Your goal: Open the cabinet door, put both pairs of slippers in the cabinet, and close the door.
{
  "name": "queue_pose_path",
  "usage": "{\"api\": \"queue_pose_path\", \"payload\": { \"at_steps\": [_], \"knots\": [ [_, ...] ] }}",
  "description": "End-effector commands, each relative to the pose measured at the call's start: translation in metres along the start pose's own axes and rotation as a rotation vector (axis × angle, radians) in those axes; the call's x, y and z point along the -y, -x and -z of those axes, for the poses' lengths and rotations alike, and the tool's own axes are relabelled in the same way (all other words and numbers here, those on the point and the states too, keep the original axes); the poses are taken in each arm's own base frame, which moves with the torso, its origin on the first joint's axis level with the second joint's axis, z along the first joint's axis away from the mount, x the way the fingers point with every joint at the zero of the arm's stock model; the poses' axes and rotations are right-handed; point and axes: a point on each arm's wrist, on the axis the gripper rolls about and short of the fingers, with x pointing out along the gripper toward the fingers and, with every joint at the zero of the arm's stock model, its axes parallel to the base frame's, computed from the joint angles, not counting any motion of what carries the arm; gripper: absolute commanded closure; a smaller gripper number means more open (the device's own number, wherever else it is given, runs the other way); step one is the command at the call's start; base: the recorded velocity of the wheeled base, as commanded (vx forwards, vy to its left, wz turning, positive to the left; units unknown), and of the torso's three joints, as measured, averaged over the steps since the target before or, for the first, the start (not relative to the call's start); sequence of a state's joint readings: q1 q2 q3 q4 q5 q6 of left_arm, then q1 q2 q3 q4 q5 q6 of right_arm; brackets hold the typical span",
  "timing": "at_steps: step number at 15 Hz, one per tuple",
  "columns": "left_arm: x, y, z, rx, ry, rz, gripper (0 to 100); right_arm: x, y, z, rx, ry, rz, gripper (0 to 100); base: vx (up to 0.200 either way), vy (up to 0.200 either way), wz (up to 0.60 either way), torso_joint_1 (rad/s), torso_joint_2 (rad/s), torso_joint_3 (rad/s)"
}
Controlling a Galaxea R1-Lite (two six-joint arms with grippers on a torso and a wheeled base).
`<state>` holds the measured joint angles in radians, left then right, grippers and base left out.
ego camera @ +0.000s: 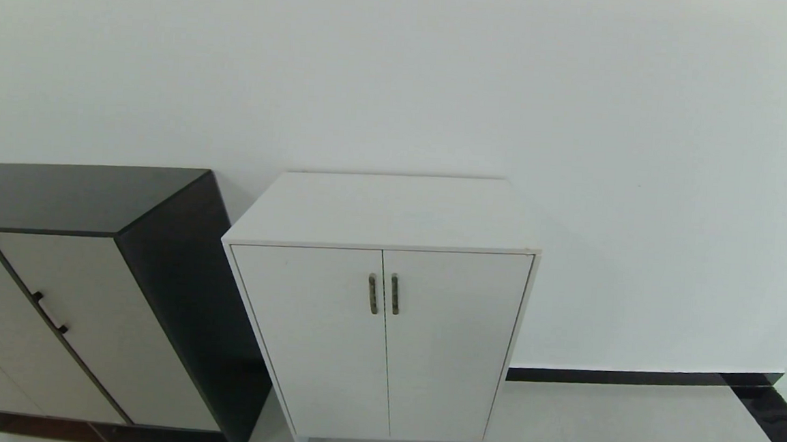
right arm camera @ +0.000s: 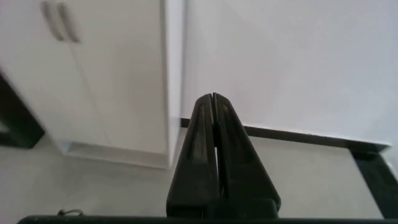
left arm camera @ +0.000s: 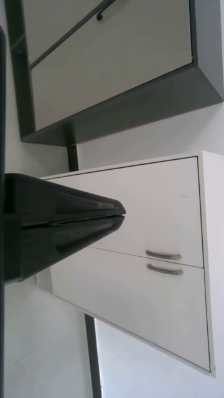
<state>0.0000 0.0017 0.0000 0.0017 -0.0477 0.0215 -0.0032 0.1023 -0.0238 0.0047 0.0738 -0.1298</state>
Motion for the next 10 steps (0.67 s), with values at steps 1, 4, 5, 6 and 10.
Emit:
{"api": "queue_pose_path", "payload": {
  "at_steps": [1, 4, 5, 6, 10],
  "knots": [
    [0.0, 0.0, 0.0, 0.0, 0.0, 0.0, 100, -0.0011, 0.0078, 0.0026, 0.102, 0.007, 0.01, 100, 0.0, 0.0, 0.0, 0.0, 0.0, 0.0],
    [0.0, 0.0, -0.0002, 0.002, 0.0, 0.0, 100, -0.0016, 0.007, 0.0019, 0.136, -0.035, -0.022, 100, 0.0, 0.0, 0.0, 0.0, 0.0, 0.0],
    [0.0, 0.0, -0.0002, 0.002, 0.0, 0.0, 100, -0.0017, 0.0069, 0.0025, 0.133, -0.033, -0.023, 100, 0.0, 0.0, 0.0, 0.0, 0.0, 0.0],
    [0.0, 0.0, -0.0002, 0.002, 0.0, 0.0, 100, -0.0017, 0.0066, 0.0027, 0.132, -0.035, -0.024, 100, 0.0, 0.0, 0.0, 0.0, 0.0, 0.0],
    [0.0, 0.0, -0.0002, 0.002, 0.0, 0.0, 100, -0.0024, 0.0066, 0.0029, 0.132, -0.027, -0.055, 100, 0.0, 0.0, 0.0, 0.0, 0.0, 0.0]
  ]
}}
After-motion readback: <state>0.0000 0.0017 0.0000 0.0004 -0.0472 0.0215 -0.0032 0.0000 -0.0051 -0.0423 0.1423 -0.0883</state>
